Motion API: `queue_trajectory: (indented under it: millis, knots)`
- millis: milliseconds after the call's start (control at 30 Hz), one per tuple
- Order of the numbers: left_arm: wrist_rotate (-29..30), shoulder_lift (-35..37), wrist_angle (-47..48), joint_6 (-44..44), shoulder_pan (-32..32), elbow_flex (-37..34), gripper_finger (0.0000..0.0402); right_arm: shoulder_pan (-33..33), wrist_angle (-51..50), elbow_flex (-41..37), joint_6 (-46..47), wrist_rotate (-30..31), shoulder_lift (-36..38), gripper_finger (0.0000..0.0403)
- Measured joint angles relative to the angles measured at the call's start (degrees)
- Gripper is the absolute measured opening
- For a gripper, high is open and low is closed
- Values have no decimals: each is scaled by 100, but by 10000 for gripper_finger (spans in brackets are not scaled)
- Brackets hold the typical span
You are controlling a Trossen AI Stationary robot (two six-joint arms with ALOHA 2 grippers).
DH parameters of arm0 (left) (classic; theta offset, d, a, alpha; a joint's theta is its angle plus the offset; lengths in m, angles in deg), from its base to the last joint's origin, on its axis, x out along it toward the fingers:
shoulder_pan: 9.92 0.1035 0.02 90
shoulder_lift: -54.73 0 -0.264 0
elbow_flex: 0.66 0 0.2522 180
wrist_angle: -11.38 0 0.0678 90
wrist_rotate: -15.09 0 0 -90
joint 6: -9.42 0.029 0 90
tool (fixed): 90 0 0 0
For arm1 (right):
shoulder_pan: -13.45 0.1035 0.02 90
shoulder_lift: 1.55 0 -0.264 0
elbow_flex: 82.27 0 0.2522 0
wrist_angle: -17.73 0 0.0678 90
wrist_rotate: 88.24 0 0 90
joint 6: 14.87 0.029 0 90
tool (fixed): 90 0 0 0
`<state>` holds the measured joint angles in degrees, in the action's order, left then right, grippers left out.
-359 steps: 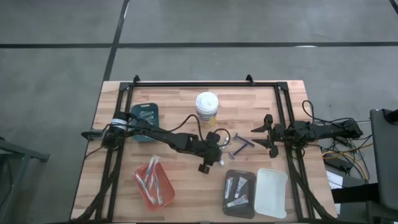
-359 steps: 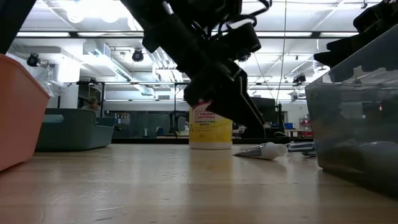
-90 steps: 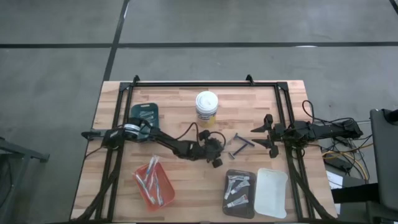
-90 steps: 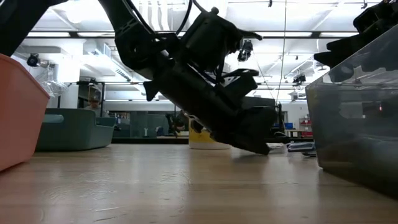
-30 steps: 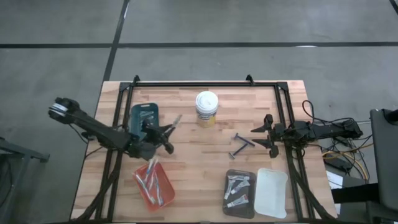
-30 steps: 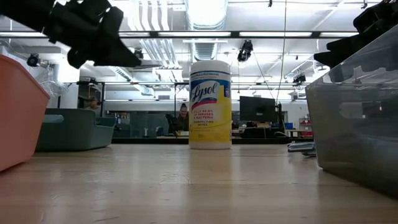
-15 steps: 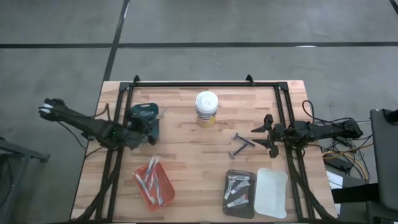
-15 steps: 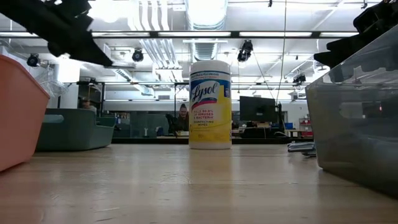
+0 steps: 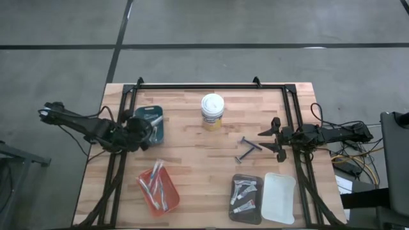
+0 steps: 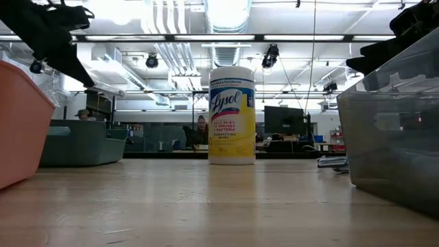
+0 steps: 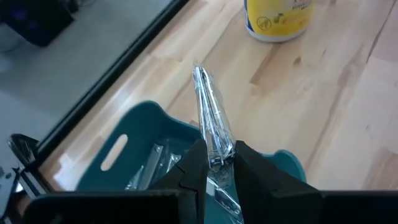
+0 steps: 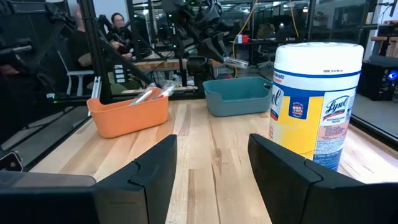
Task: Pick & Place Travel size toiletries
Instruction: Put the silver nail cutter into the blue bin, then put the blue razor into the white bin
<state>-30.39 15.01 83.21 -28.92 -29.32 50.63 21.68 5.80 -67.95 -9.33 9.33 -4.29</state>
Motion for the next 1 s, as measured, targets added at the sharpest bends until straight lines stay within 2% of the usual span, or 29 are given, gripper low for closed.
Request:
queue_trajectory:
  millis: [133, 200, 333, 500, 800, 900, 1000]
  knots:
    - [-29, -34, 83, -476, 5, -28, 63, 0, 0, 0, 0, 1, 0, 196]
    - [-31, -33, 283, -1101, 48, -16, 66, 0, 0, 0, 0, -1, 0, 196]
    - [-203, -25, 907, -3032, 96, -16, 89, -1, 0, 0, 0, -1, 0, 196]
    - [-769, -70, 1477, -3928, 96, -26, 123, 0, 0, 0, 2, -1, 0, 196]
    - [-564, -76, 1339, -3970, 96, -27, 177, 0, 0, 0, 2, -1, 0, 196]
    - [-431, -76, 882, -3543, 96, -27, 182, 0, 0, 0, 0, -1, 0, 196]
    - [-232, -84, 54, -2729, 96, -27, 182, -1, 0, 0, 0, -1, 0, 196]
